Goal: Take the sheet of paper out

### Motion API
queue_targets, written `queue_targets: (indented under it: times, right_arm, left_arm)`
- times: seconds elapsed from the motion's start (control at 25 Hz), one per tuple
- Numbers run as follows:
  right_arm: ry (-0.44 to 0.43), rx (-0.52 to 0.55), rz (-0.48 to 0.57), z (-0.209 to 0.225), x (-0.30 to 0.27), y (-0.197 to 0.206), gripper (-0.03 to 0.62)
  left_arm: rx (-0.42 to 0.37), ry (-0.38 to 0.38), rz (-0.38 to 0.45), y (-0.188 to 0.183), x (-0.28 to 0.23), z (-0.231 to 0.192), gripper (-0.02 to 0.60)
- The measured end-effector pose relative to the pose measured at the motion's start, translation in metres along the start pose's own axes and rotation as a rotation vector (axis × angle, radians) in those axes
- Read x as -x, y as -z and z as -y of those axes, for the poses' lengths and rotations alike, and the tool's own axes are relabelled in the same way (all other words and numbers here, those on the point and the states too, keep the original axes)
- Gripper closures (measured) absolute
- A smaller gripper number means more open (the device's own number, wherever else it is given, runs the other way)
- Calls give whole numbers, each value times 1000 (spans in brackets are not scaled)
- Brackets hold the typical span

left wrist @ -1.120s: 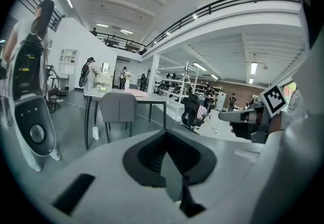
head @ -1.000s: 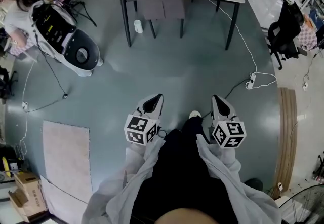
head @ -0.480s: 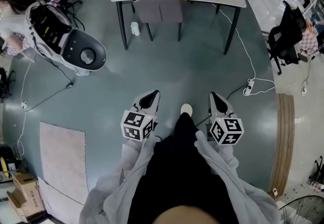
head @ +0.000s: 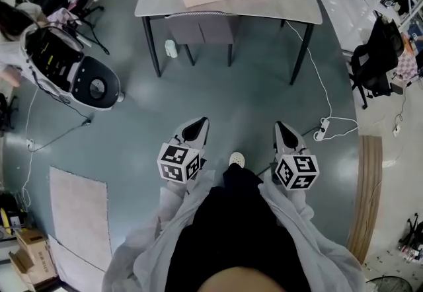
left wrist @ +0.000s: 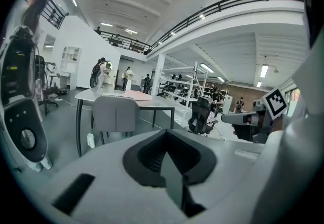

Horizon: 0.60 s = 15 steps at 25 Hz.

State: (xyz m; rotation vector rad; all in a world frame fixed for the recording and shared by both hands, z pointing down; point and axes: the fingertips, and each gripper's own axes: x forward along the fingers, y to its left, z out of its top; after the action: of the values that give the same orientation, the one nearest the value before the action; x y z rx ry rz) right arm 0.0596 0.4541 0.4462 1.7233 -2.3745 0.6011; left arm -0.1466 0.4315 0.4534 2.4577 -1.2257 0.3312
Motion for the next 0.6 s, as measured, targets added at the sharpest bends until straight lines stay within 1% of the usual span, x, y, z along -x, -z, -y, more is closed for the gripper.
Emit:
queue_targets:
  times: [0.24, 0.28, 0.32, 0.36, 0.48, 0.52, 0.6]
  right_arm:
    - [-16, -1, -11, 25, -37, -15, 583]
    - [-19, -1, -11, 29, -41, -17, 583]
    - [-23, -1, -11, 33, -46, -18, 583]
    - [-27, -1, -11, 36, -49, -19, 583]
    - [-35, 0, -9, 47, -60, -25, 583]
    - [-38, 2, -7, 51, -64, -27, 583]
    - [-47, 4, -4, 55, -72, -31, 583]
  left_arm:
    - [2, -26, 18, -20, -39, -16, 578]
    - [8, -26, 20, -22, -44, -18, 558]
    - [17, -27, 18, -23, -50, -20, 482]
    - [26, -30, 15, -24, -55, -21, 424]
    - [45, -46, 19, -29, -69, -25, 356]
    - [51, -49, 23, -31, -73, -25, 314]
    - [68, -54, 31, -33, -81, -27, 209]
